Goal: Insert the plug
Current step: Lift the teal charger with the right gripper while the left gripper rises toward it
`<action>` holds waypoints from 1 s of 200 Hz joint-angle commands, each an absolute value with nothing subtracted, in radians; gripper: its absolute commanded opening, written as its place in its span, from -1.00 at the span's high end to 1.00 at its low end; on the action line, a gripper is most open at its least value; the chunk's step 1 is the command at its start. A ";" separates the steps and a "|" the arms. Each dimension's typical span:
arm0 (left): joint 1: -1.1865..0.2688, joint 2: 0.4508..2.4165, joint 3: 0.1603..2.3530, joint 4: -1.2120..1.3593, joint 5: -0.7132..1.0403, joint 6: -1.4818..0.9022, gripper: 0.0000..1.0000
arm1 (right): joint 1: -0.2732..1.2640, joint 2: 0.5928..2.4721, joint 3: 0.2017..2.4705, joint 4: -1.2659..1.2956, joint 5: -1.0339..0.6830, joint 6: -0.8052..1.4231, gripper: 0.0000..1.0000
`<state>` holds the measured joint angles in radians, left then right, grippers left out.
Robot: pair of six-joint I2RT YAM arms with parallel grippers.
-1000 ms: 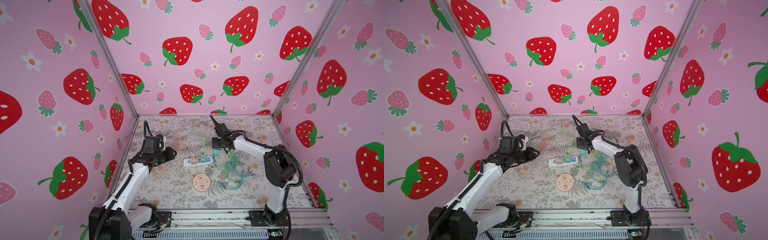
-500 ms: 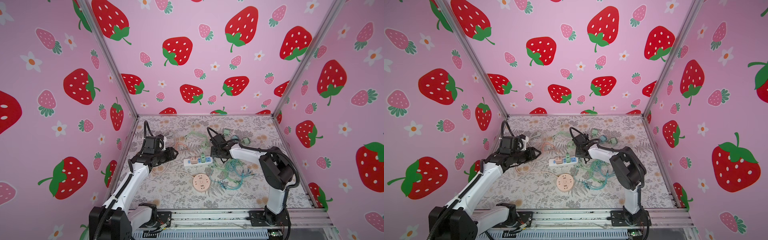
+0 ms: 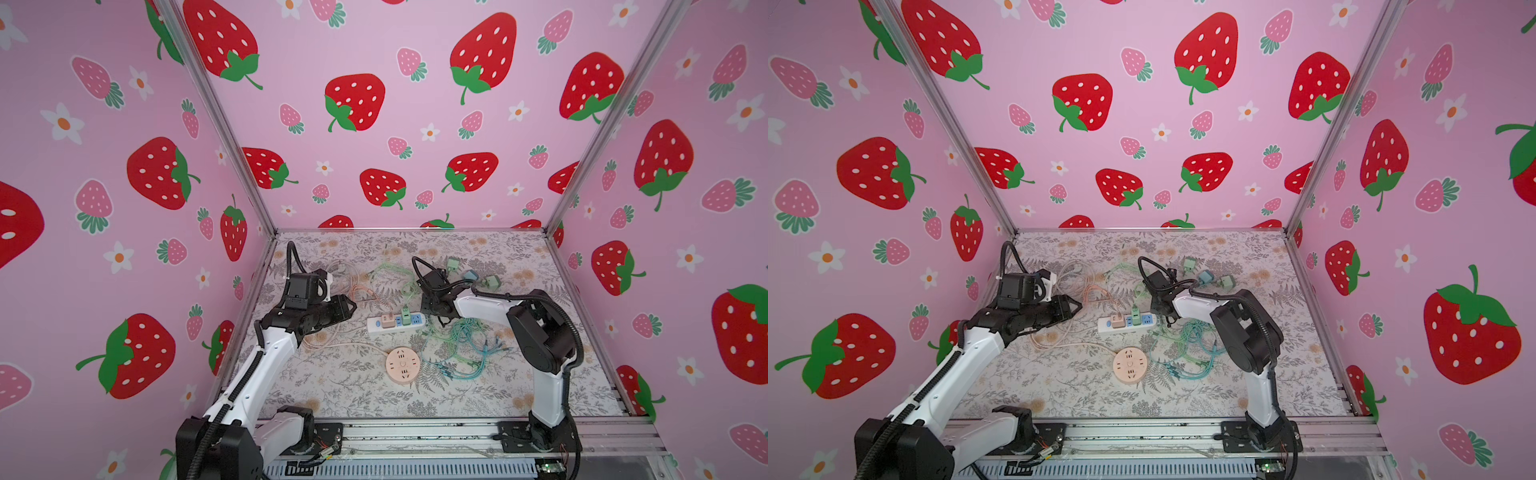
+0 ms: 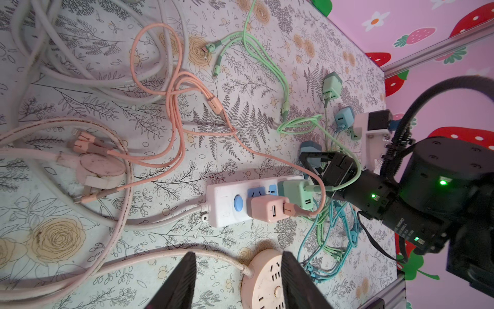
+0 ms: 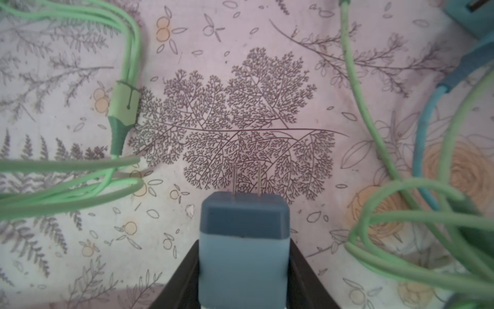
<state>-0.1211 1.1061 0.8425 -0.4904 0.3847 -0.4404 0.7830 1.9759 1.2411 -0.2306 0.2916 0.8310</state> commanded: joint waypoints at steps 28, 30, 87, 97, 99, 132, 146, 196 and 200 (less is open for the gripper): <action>-0.113 1.092 0.897 -0.525 0.418 -0.420 -0.13 | 0.783 1.941 1.213 -0.205 0.342 0.687 0.39; -0.113 1.091 0.898 -0.524 0.423 -0.422 -0.13 | 0.784 1.934 1.208 -0.196 0.337 0.669 0.39; -0.110 1.110 0.995 -0.516 0.638 -0.412 -0.28 | 0.749 1.643 1.114 -0.102 0.185 0.285 0.43; -0.109 1.115 1.010 -0.498 0.684 -0.419 -0.31 | 0.742 1.594 1.111 -0.101 0.125 0.210 0.42; -0.108 1.117 1.015 -0.494 0.693 -0.423 -0.32 | 0.740 1.585 1.109 -0.100 0.104 0.190 0.41; -0.109 1.150 1.050 -0.386 0.885 -0.489 -0.34 | 0.740 1.433 1.064 -0.070 -0.014 0.009 0.46; -0.109 1.167 1.046 -0.290 0.993 -0.544 -0.35 | 0.743 1.389 1.053 -0.072 -0.090 -0.069 0.48; -0.154 1.192 1.058 -0.156 1.117 -0.626 -0.37 | 0.776 1.298 1.042 -0.099 -0.274 -0.245 0.49; -0.161 1.197 1.065 -0.172 1.116 -0.615 -0.38 | 0.781 1.292 1.040 -0.101 -0.286 -0.259 0.48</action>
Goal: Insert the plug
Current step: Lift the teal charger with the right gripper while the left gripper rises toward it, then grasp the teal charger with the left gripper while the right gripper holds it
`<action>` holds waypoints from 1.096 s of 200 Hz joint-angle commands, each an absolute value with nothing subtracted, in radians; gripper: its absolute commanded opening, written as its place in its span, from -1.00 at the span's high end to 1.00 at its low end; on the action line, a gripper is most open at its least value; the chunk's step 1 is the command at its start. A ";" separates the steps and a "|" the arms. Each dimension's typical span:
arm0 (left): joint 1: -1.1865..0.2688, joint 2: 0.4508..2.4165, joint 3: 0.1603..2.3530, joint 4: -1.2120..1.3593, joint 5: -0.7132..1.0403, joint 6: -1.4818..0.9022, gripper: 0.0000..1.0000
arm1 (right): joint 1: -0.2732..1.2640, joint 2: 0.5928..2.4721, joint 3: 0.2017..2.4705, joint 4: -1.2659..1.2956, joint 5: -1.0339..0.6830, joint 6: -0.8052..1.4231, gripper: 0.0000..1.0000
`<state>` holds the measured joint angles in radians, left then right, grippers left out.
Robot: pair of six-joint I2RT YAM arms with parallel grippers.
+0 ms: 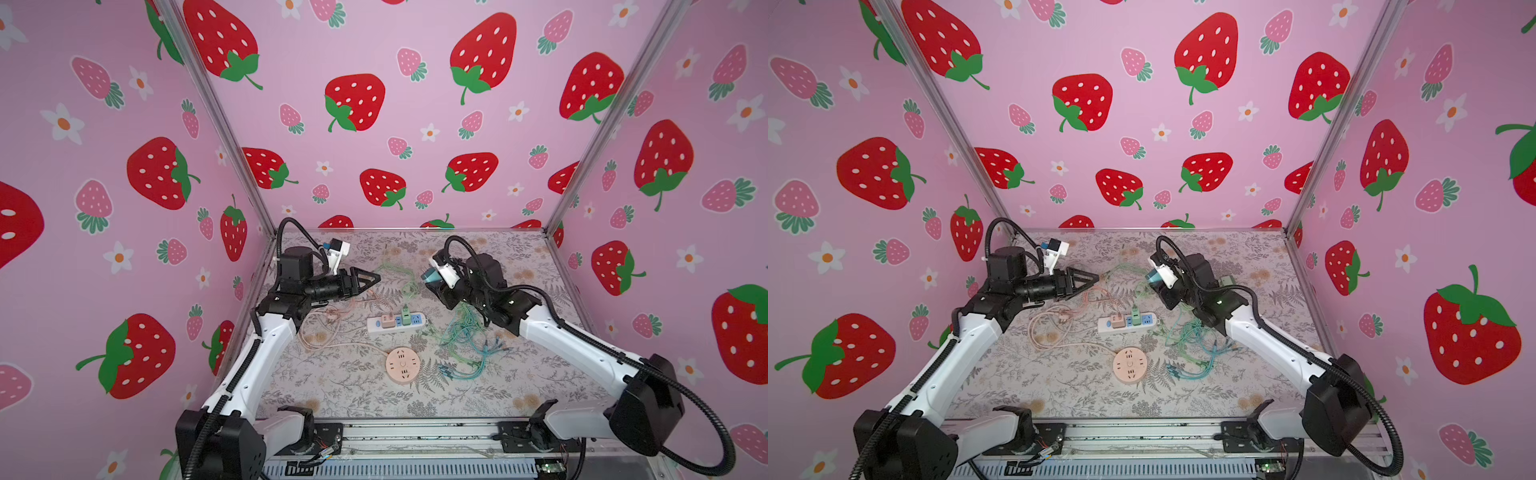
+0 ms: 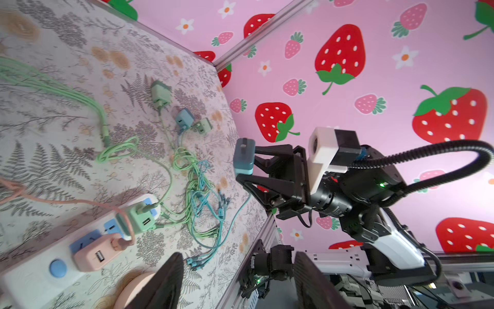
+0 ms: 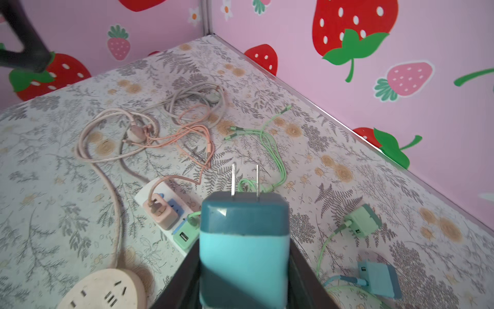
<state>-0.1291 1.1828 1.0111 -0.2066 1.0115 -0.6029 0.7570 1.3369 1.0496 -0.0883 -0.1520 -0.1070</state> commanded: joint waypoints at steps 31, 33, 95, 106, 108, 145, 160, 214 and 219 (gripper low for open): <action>-0.224 1.243 1.116 -0.263 1.108 -0.566 -0.38 | 0.812 1.251 1.042 -0.101 -0.347 -0.335 0.48; -0.227 1.246 1.119 -0.266 1.108 -0.564 -0.38 | 0.814 1.250 1.042 -0.103 -0.350 -0.340 0.48; -0.320 1.297 1.186 -0.352 1.072 -0.499 -0.31 | 0.866 1.249 1.107 -0.167 -0.373 -0.422 0.45; -0.336 1.308 1.199 -0.369 1.071 -0.488 -0.28 | 0.872 1.253 1.112 -0.167 -0.366 -0.427 0.45; -0.338 1.310 1.202 -0.373 1.071 -0.485 -0.28 | 0.873 1.253 1.113 -0.168 -0.365 -0.429 0.45; -0.376 1.328 1.226 -0.425 1.064 -0.441 -0.21 | 0.889 1.262 1.129 -0.173 -0.342 -0.444 0.45; -0.385 1.336 1.236 -0.454 1.050 -0.423 -0.16 | 0.894 1.263 1.133 -0.173 -0.337 -0.448 0.45; -0.392 1.357 1.238 -0.453 1.050 -0.431 0.09 | 0.909 1.266 1.129 -0.175 -0.323 -0.457 0.45; -0.393 1.357 1.238 -0.451 1.049 -0.431 0.12 | 0.908 1.266 1.128 -0.176 -0.321 -0.457 0.45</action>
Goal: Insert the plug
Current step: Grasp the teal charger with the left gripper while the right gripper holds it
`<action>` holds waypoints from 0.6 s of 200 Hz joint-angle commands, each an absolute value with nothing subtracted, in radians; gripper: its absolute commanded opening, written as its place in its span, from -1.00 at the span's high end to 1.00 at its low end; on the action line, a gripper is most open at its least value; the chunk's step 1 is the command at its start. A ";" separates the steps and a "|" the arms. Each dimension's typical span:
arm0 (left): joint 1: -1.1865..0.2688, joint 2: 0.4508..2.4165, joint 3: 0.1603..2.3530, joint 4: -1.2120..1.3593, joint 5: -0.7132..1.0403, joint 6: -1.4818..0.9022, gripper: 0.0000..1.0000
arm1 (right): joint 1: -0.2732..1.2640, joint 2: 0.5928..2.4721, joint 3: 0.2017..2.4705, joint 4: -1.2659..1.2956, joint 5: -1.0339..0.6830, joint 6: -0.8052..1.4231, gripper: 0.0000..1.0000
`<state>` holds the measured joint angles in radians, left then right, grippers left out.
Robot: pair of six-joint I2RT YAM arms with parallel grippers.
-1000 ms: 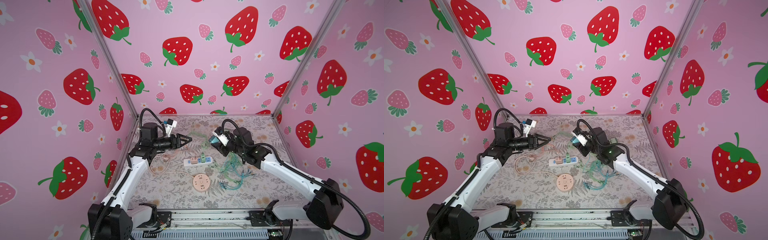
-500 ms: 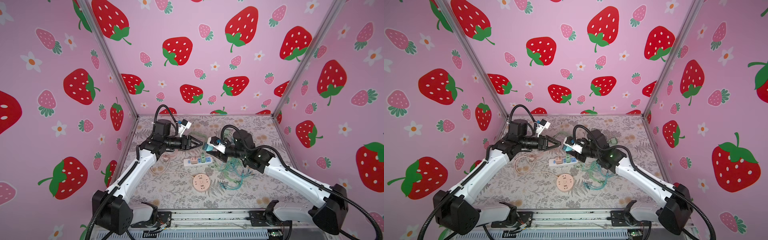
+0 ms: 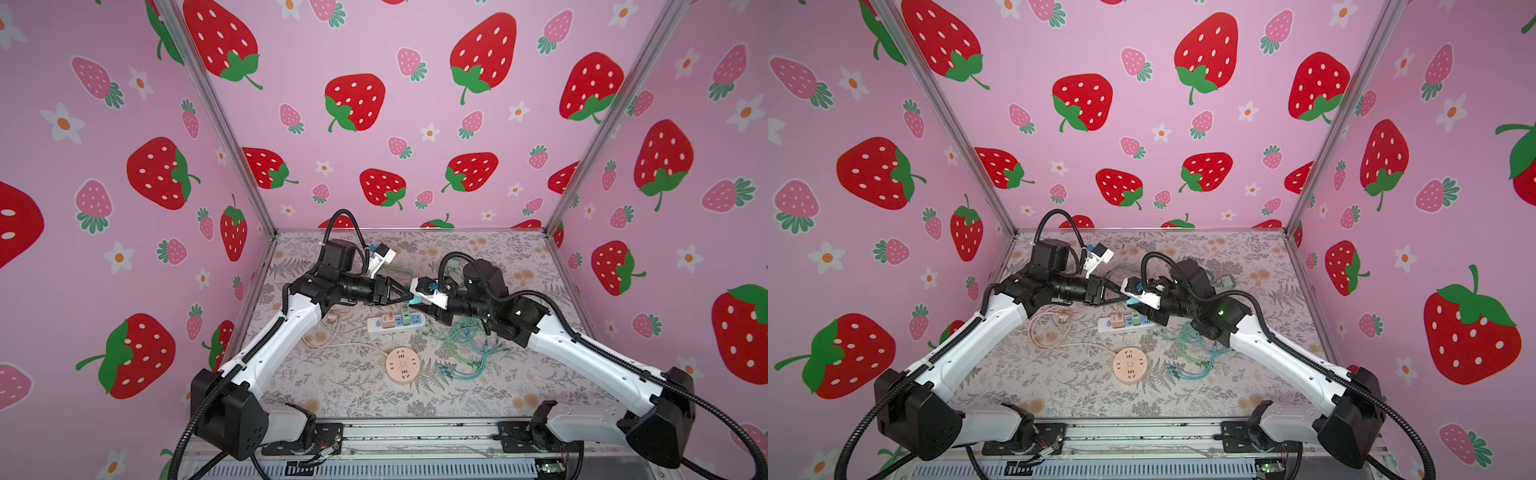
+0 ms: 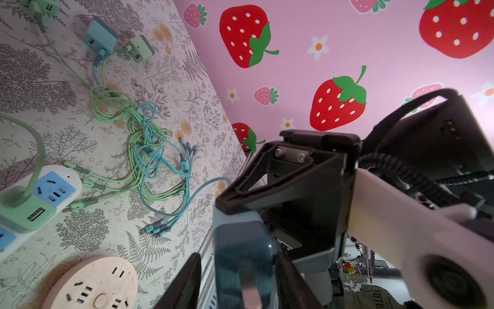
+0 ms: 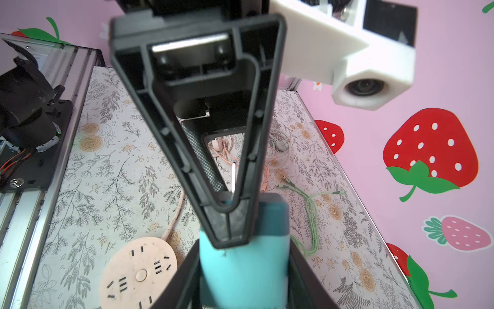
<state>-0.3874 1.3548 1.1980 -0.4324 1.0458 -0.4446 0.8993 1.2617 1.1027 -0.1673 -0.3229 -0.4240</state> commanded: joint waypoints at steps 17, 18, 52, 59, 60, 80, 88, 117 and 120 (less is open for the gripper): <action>-0.392 1.356 1.239 -0.449 1.046 -0.434 0.28 | 0.911 1.265 1.123 -0.171 -0.316 -0.456 0.42; -0.392 1.356 1.239 -0.449 1.046 -0.435 0.30 | 0.912 1.265 1.121 -0.170 -0.317 -0.456 0.41; -0.393 1.350 1.223 -0.419 1.047 -0.436 0.62 | 0.909 1.264 1.116 -0.170 -0.273 -0.406 0.00; -0.393 1.352 1.220 -0.417 1.036 -0.433 0.74 | 0.908 1.266 1.125 -0.182 -0.264 -0.390 -0.02; -0.393 1.352 1.220 -0.417 1.034 -0.434 0.76 | 0.907 1.266 1.126 -0.184 -0.265 -0.388 -0.02; -0.391 1.360 1.221 -0.399 1.018 -0.426 1.00 | 0.887 1.243 1.136 -0.186 -0.263 -0.315 -0.24; -0.389 1.360 1.222 -0.384 1.009 -0.424 1.00 | 0.873 1.219 1.128 -0.169 -0.261 -0.272 -0.38; -0.375 1.364 1.229 -0.314 0.971 -0.429 1.00 | 0.796 1.116 1.082 -0.092 -0.362 -0.077 -0.56; -0.375 1.364 1.229 -0.303 0.969 -0.435 1.00 | 0.787 1.108 1.078 -0.089 -0.382 -0.057 -0.56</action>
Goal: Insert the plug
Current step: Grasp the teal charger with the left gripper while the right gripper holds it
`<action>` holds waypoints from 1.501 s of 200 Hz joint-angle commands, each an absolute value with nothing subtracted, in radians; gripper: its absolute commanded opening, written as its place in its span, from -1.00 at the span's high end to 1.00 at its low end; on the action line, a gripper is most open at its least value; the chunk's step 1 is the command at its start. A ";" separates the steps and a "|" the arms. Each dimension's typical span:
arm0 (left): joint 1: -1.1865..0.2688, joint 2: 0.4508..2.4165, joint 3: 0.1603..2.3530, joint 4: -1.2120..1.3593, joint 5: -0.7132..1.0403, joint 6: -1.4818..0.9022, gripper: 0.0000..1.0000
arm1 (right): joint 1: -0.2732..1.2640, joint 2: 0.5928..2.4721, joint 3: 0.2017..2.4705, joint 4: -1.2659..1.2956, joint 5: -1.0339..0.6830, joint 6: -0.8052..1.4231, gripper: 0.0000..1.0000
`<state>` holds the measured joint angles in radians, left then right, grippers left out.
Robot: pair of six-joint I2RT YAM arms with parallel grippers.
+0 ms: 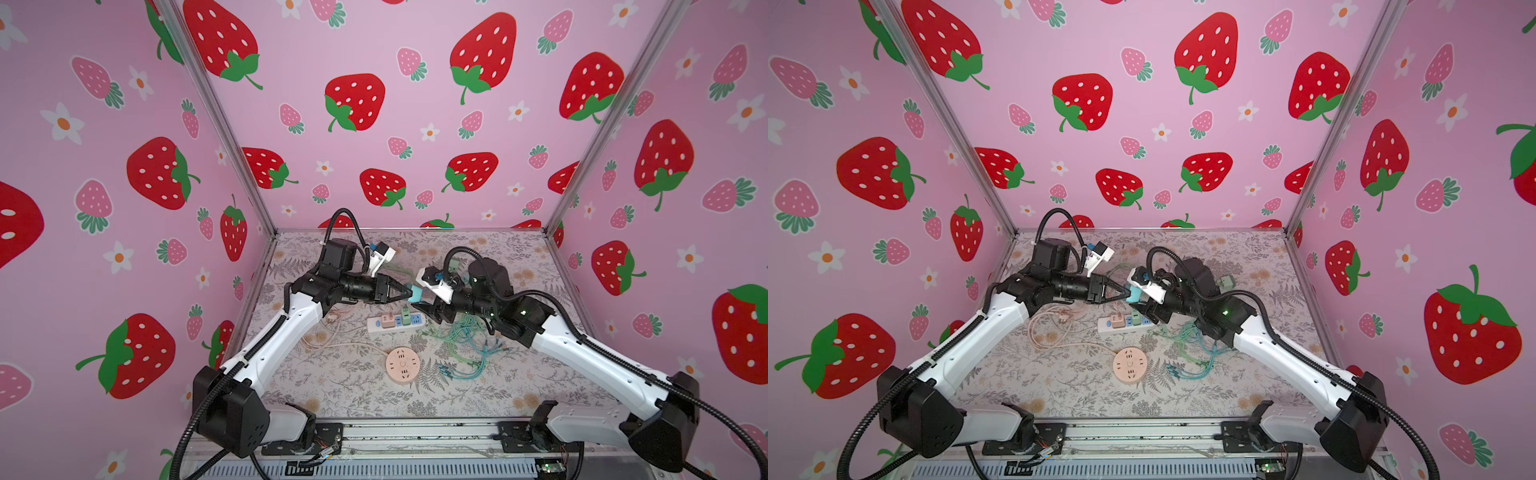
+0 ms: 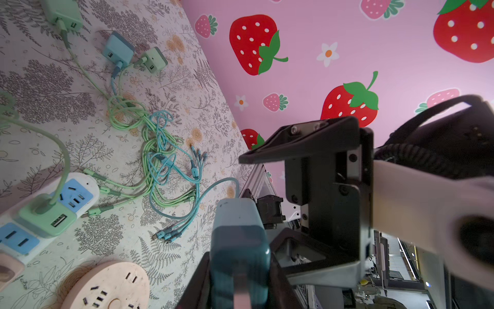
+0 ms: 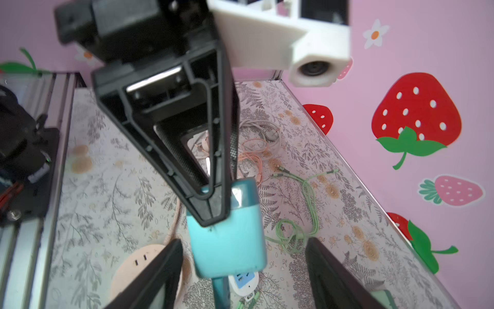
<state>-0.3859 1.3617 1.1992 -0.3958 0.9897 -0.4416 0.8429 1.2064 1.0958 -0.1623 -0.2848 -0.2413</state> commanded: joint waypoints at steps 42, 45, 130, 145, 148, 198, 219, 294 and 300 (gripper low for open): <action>-0.370 1.348 1.180 -0.020 0.962 -0.536 1.00 | 0.698 1.059 0.981 0.019 -0.676 0.169 -0.43; -0.371 1.345 1.175 -0.002 0.961 -0.542 1.00 | 0.696 1.057 0.969 0.034 -0.694 0.182 -0.43; -0.374 1.232 0.997 0.377 0.928 -0.667 1.00 | 0.649 1.161 0.813 0.471 -0.824 0.536 -0.56; -0.377 1.217 0.972 0.395 0.924 -0.674 1.00 | 0.631 1.188 0.805 0.545 -0.831 0.597 -0.56; -0.377 1.214 0.968 0.397 0.923 -0.674 1.00 | 0.627 1.193 0.804 0.562 -0.835 0.608 -0.56; -0.393 1.185 0.886 0.490 0.911 -0.698 1.00 | 0.612 1.276 0.841 0.724 -0.866 0.727 -0.54; -0.399 1.179 0.852 0.555 0.913 -0.713 1.00 | 0.612 1.311 0.854 0.778 -0.880 0.773 -0.51; -0.418 1.164 0.803 0.615 0.883 -0.676 1.00 | 0.618 1.360 0.894 0.845 -0.944 0.846 -0.21; -0.420 1.166 0.801 0.624 0.881 -0.678 1.00 | 0.619 1.359 0.896 0.849 -0.951 0.847 -0.18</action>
